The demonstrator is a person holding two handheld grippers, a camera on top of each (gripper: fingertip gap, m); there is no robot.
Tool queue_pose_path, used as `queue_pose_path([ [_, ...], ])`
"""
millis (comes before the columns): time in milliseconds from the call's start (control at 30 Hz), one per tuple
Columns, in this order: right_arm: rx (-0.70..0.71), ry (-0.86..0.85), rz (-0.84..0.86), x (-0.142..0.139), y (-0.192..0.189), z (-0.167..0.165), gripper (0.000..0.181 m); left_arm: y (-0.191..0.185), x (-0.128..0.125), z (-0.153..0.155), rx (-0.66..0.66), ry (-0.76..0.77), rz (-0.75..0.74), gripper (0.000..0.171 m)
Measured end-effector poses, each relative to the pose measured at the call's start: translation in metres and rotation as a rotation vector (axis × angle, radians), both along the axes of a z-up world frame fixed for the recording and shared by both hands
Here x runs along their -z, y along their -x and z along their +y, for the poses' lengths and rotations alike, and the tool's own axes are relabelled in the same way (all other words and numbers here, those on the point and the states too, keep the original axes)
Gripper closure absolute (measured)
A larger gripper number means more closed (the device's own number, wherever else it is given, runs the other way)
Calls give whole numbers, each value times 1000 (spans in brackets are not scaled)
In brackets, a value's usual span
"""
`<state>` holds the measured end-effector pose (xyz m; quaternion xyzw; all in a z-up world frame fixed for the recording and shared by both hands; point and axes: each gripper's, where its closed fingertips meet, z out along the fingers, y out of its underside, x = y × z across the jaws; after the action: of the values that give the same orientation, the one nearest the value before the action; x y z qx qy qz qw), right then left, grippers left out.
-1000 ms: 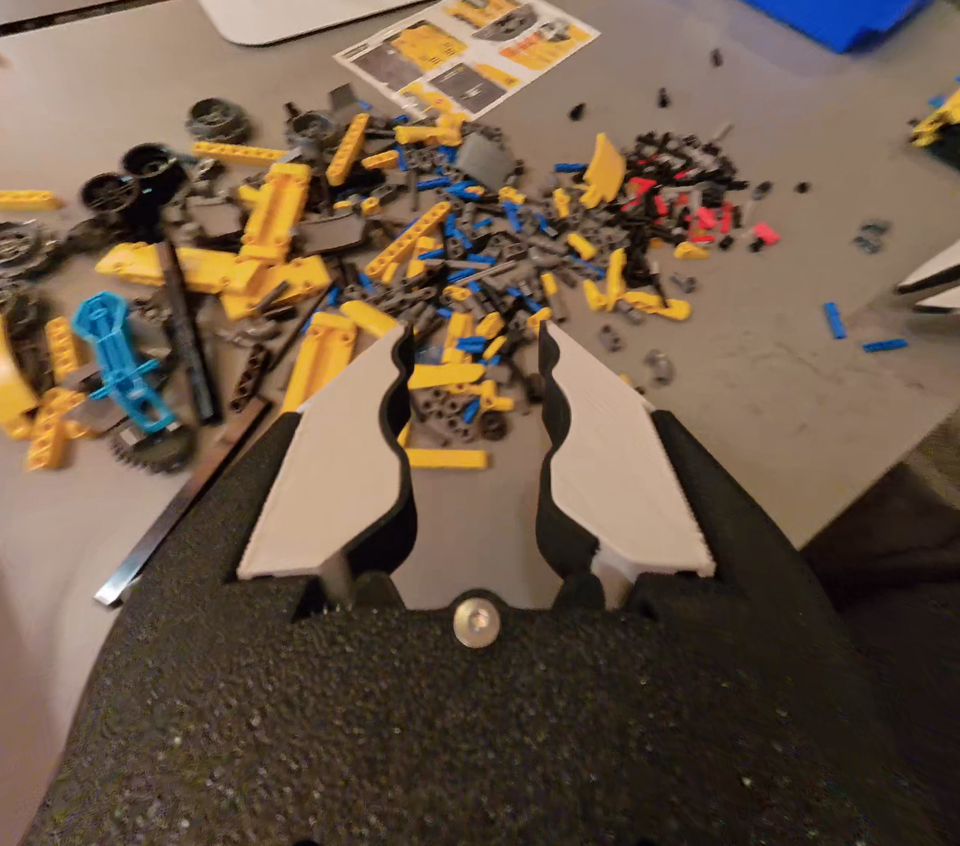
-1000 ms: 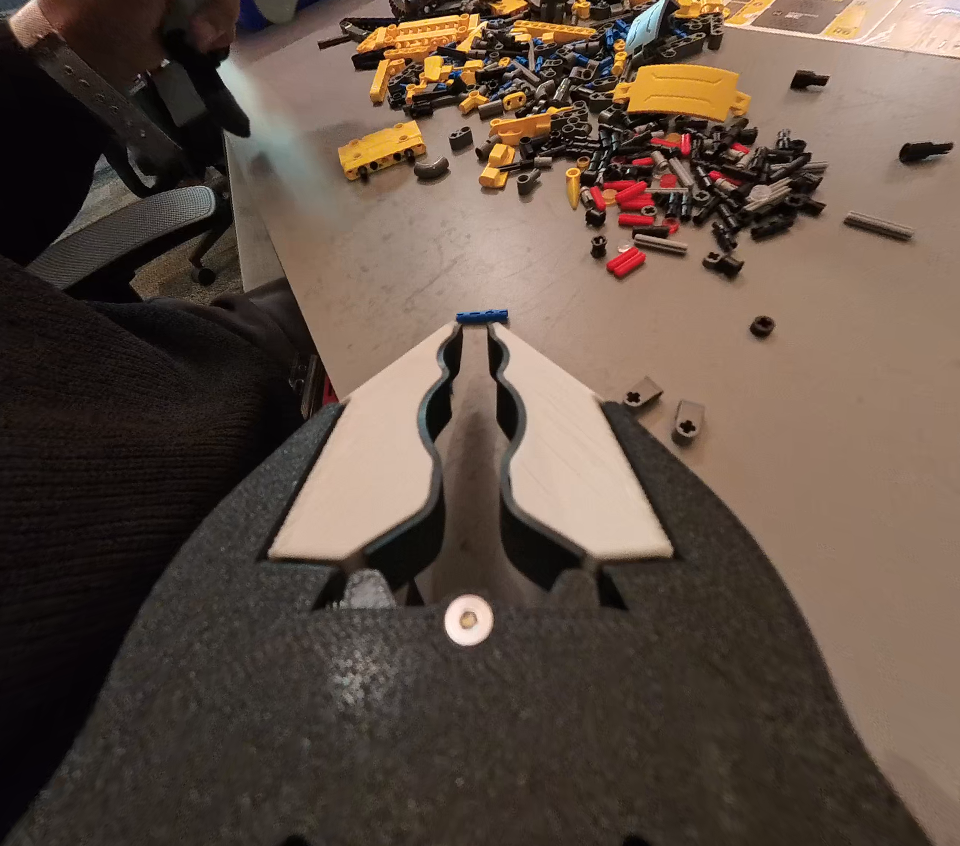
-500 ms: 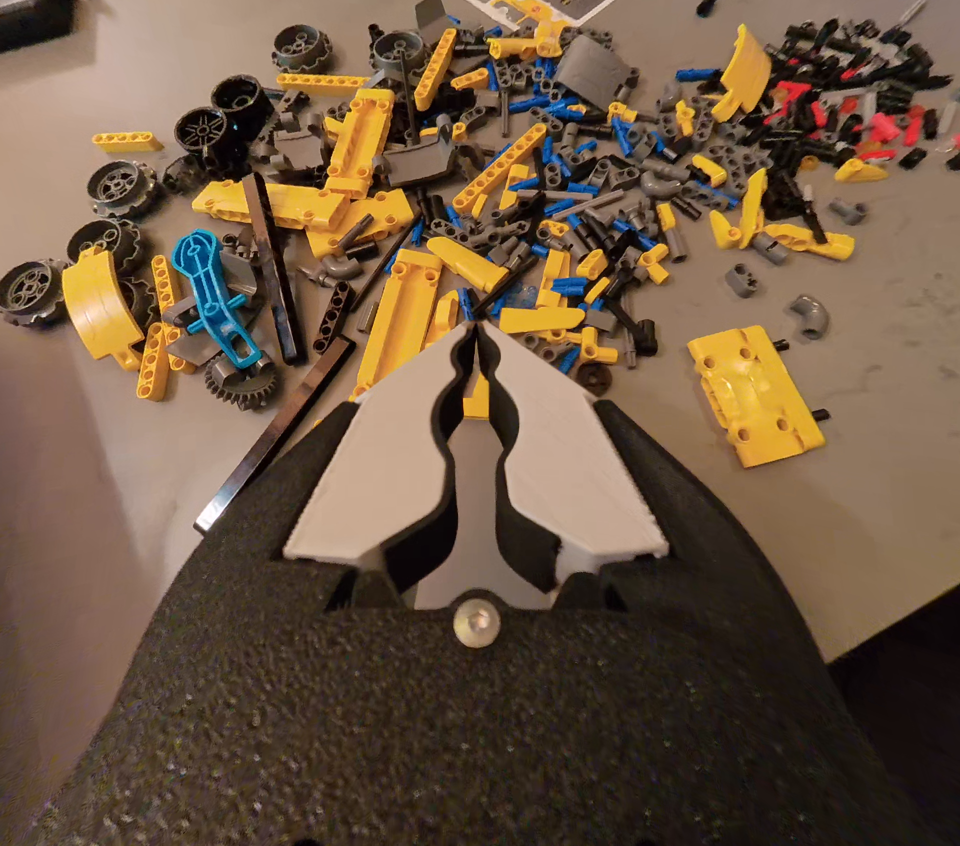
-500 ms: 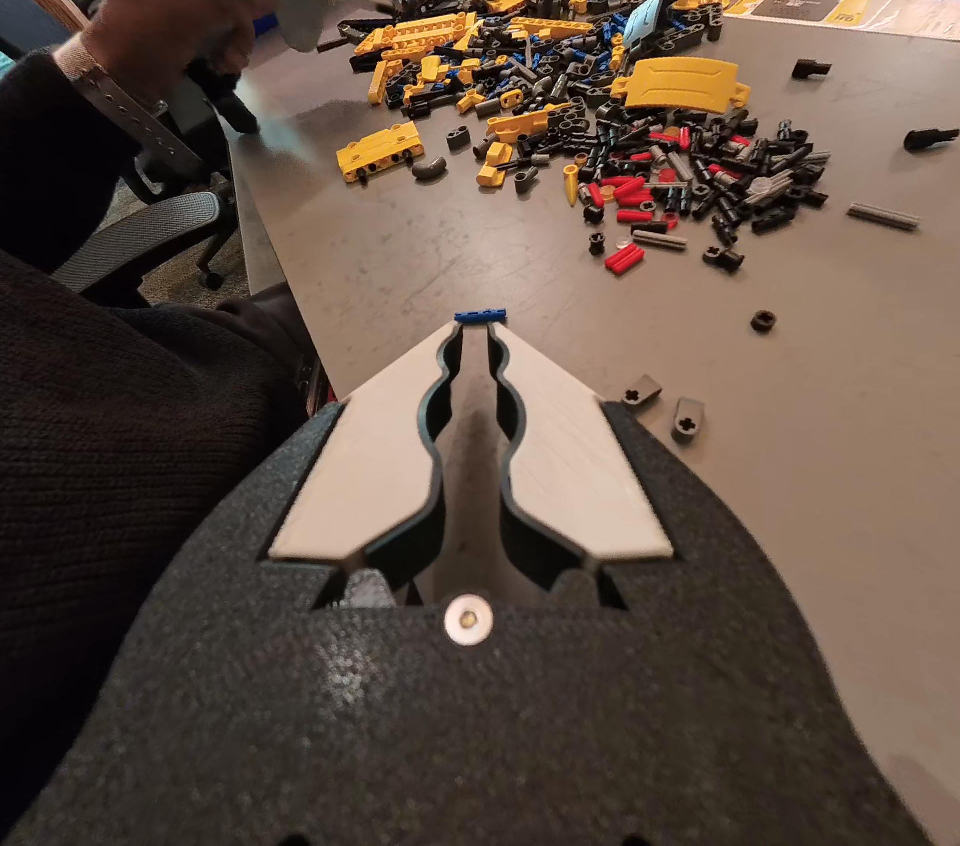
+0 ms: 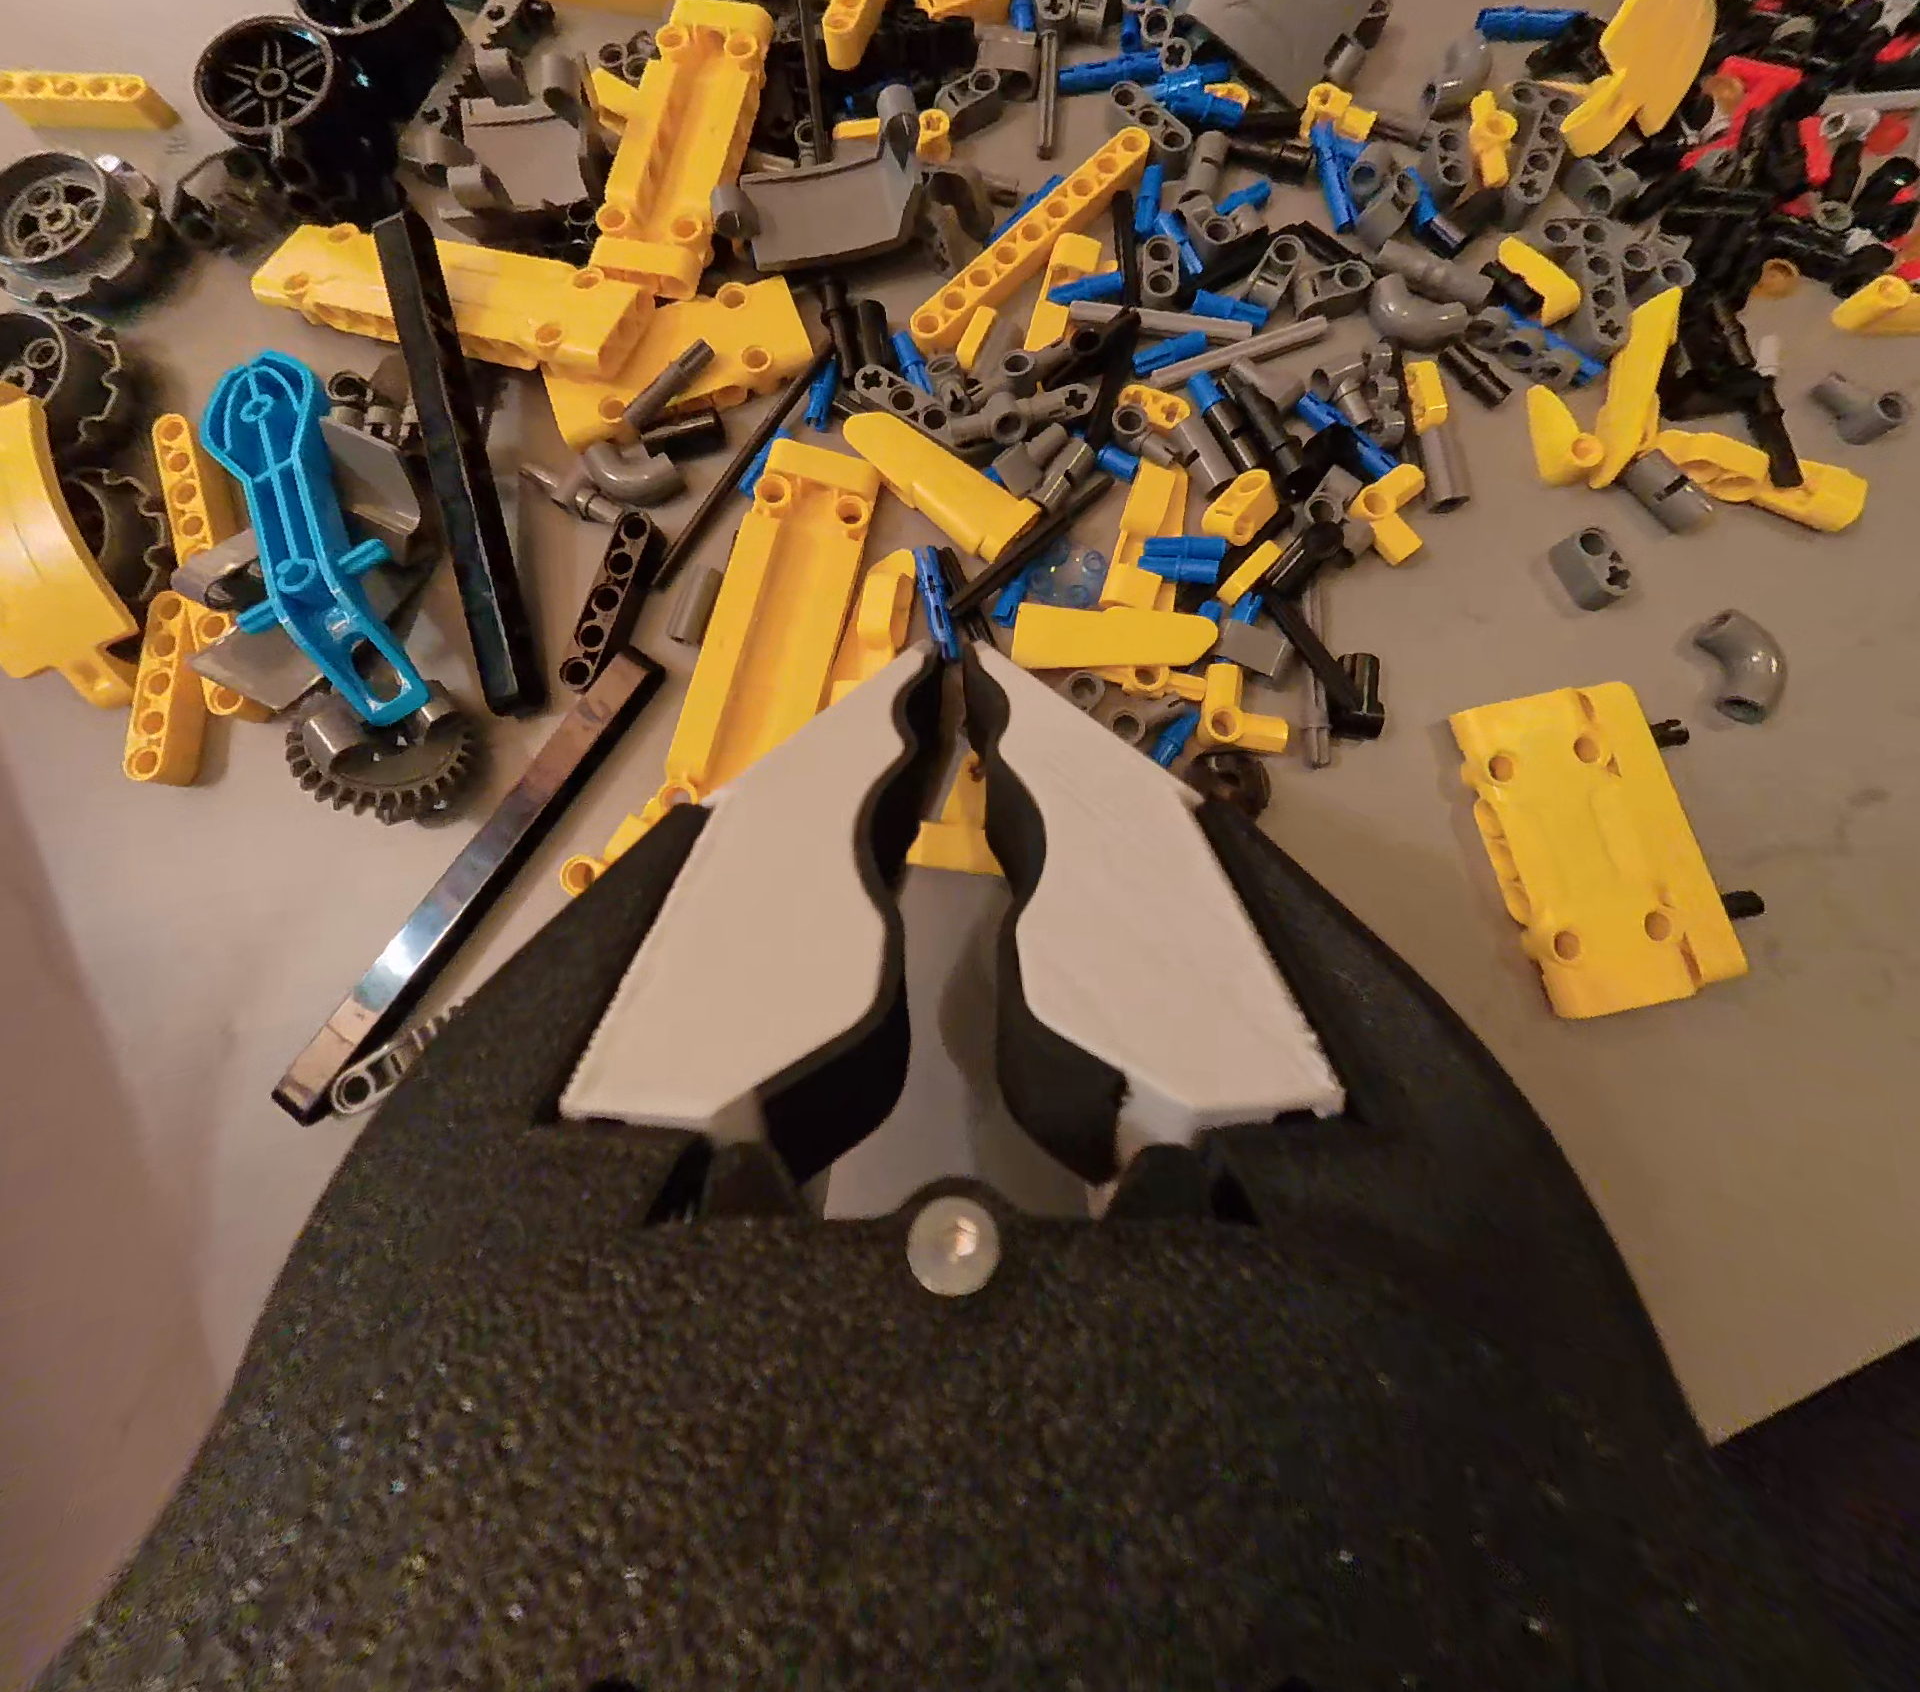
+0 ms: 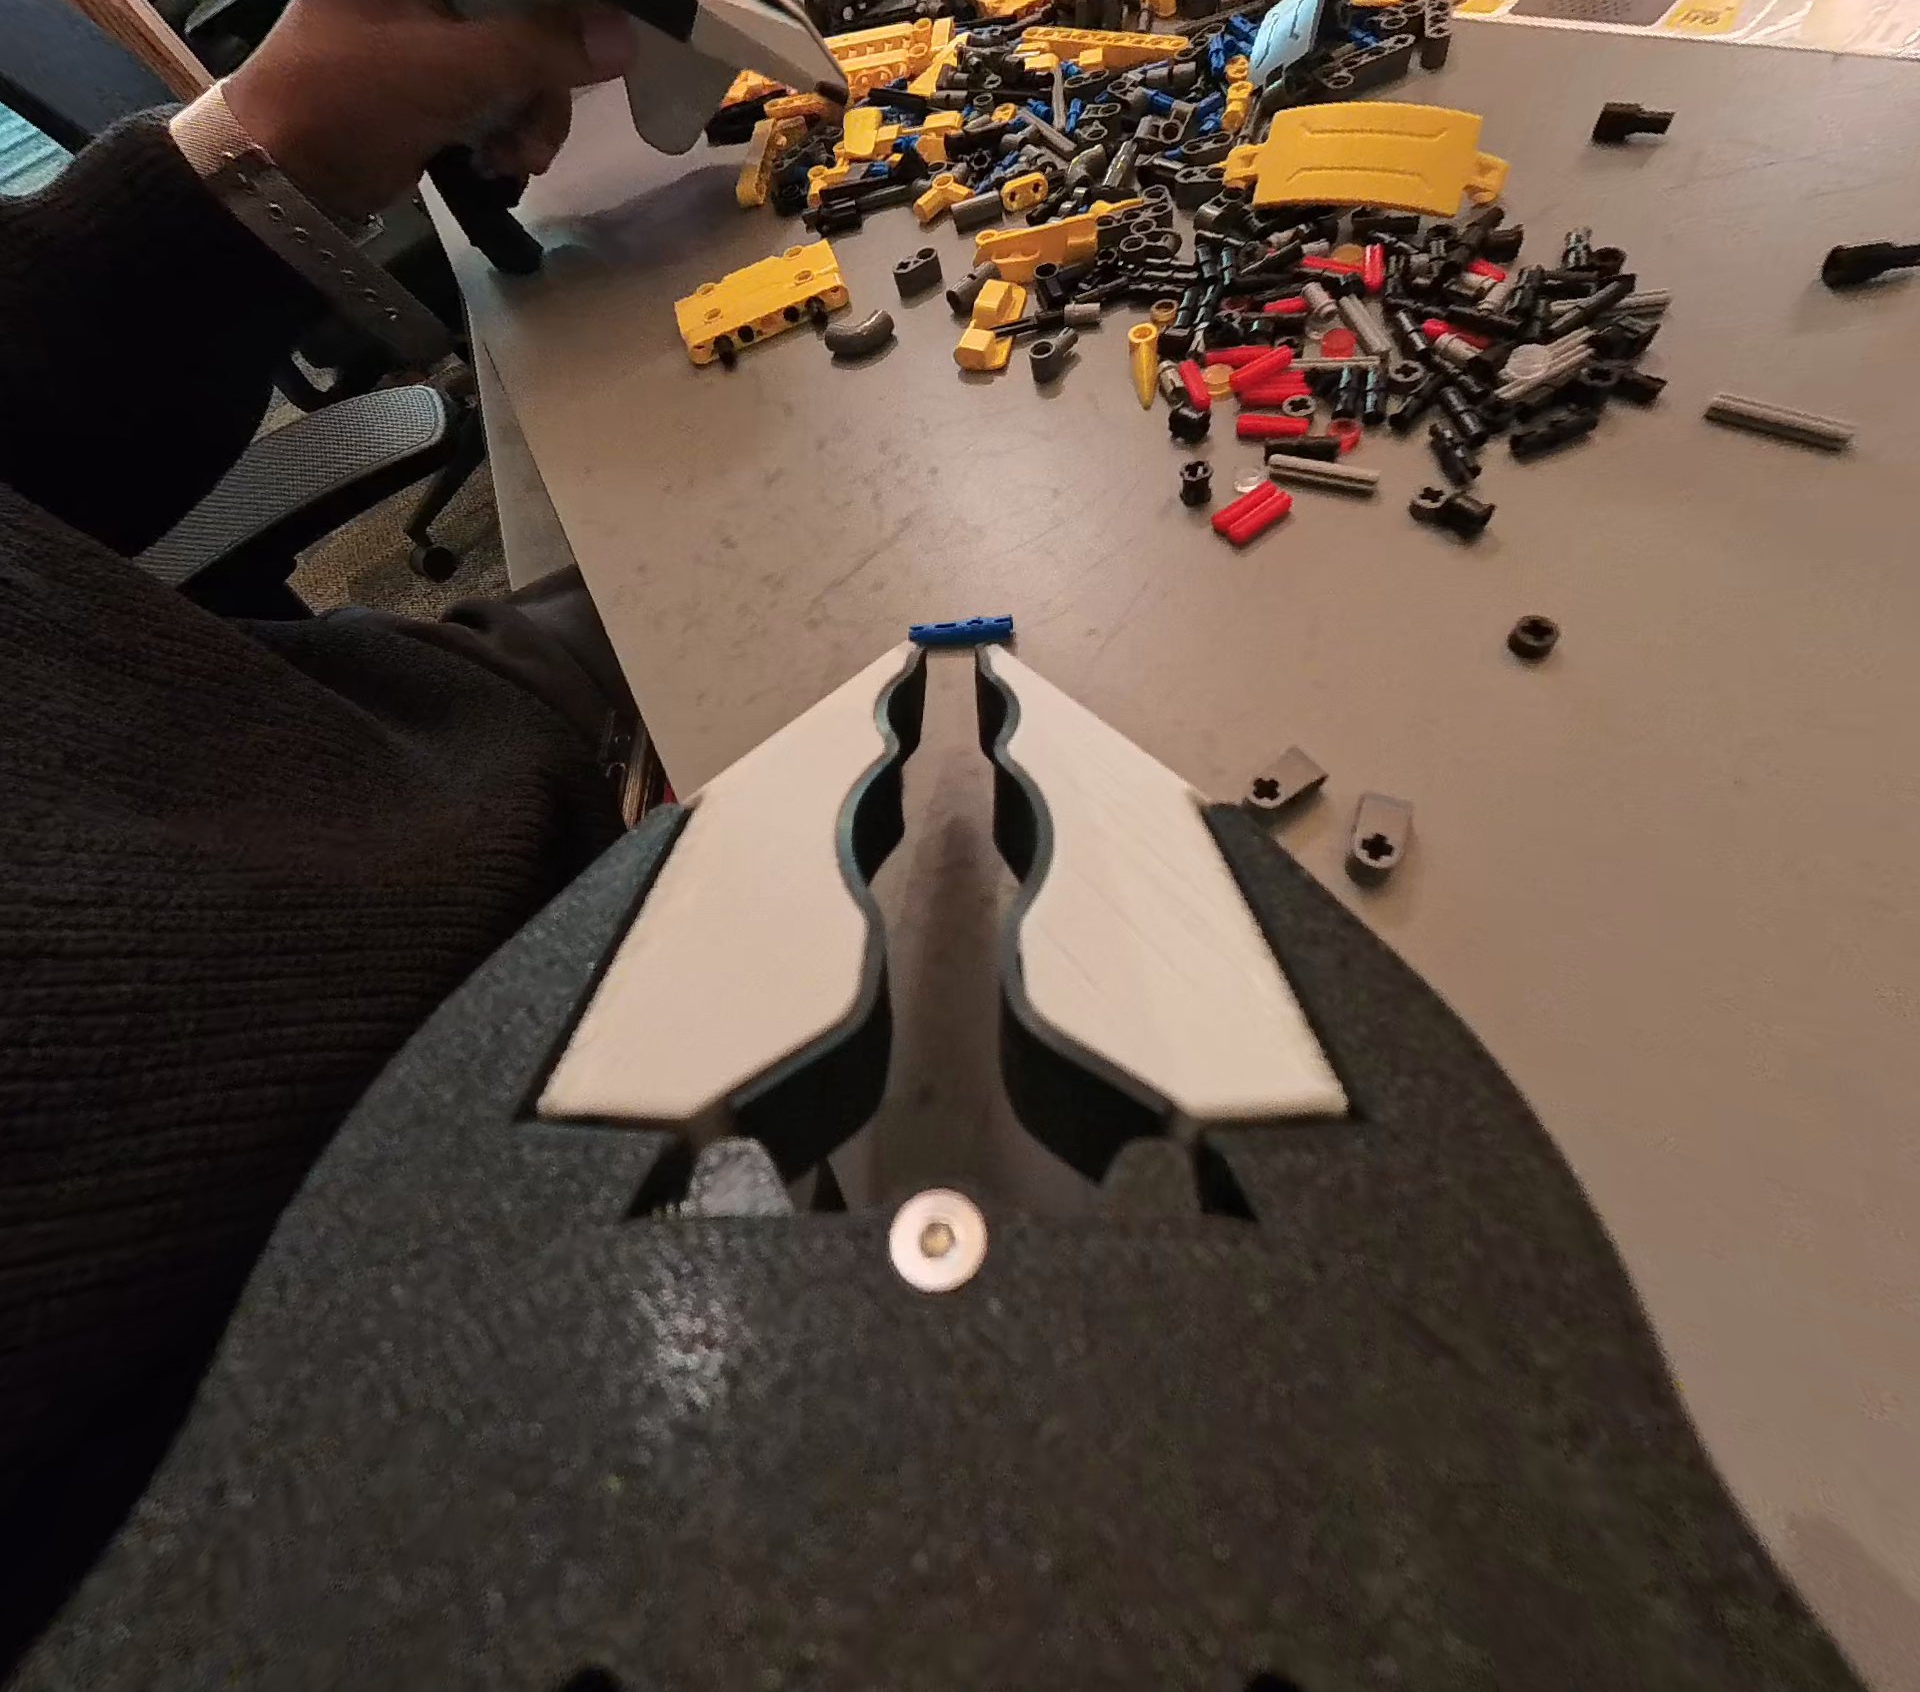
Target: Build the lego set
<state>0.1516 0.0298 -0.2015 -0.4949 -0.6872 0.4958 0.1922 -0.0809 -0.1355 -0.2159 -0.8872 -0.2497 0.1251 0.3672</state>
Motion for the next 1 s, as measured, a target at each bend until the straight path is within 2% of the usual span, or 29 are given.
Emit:
queue_pose_path([
  [133, -3, 3, -2, 0, 0, 0, 172, 3, 3, 0, -5, 30, 17, 160],
  [1000, -11, 9, -3, 0, -1, -1, 172, 7, 8, 11, 113, 138, 21, 161],
])
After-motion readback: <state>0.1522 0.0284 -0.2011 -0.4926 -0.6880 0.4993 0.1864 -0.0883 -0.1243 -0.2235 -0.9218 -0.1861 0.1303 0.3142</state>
